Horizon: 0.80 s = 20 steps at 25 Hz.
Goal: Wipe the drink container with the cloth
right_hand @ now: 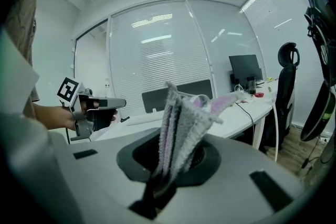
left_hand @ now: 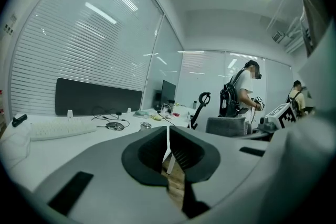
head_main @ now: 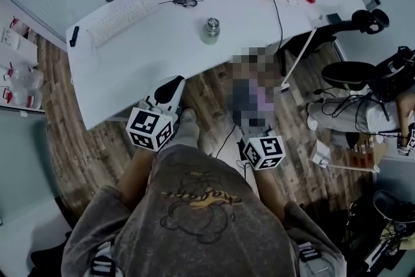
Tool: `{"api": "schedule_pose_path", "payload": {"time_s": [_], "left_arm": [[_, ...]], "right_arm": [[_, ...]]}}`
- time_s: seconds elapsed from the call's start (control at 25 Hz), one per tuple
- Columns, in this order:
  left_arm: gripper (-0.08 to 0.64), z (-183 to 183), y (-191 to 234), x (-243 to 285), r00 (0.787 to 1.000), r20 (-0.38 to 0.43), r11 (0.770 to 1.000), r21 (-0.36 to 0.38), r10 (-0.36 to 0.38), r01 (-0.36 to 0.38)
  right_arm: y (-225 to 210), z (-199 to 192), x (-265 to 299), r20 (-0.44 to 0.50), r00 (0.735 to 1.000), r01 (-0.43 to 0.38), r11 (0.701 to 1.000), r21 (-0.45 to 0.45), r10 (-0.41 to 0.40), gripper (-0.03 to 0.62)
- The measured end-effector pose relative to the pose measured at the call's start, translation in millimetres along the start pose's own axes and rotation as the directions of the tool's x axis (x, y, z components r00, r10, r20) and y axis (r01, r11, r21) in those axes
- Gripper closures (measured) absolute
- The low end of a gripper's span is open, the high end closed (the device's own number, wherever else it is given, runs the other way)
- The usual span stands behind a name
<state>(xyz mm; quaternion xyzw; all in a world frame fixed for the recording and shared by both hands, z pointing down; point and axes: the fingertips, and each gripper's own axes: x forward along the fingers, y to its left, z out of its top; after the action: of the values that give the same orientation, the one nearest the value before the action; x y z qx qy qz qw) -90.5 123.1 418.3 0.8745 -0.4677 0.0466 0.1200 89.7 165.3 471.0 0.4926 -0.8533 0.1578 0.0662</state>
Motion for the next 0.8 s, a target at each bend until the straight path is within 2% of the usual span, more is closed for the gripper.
{"api": "schedule_pose_path", "payload": {"time_s": [0.52, 0.8], "left_arm": [[0.531, 37, 71, 94, 0.994, -0.038, 0.995, 0.007, -0.102, 0.102], [0.531, 44, 89, 126, 0.979, -0.065, 0.981, 0.01, -0.195, 0.196]], "right_arm": [[-38, 51, 105, 0.015, 0.998, 0.061, 0.998, 0.018, -0.061, 0.535], [-49, 61, 135, 0.019, 0.993, 0.118, 0.993, 0.016, -0.119, 0.535]]}}
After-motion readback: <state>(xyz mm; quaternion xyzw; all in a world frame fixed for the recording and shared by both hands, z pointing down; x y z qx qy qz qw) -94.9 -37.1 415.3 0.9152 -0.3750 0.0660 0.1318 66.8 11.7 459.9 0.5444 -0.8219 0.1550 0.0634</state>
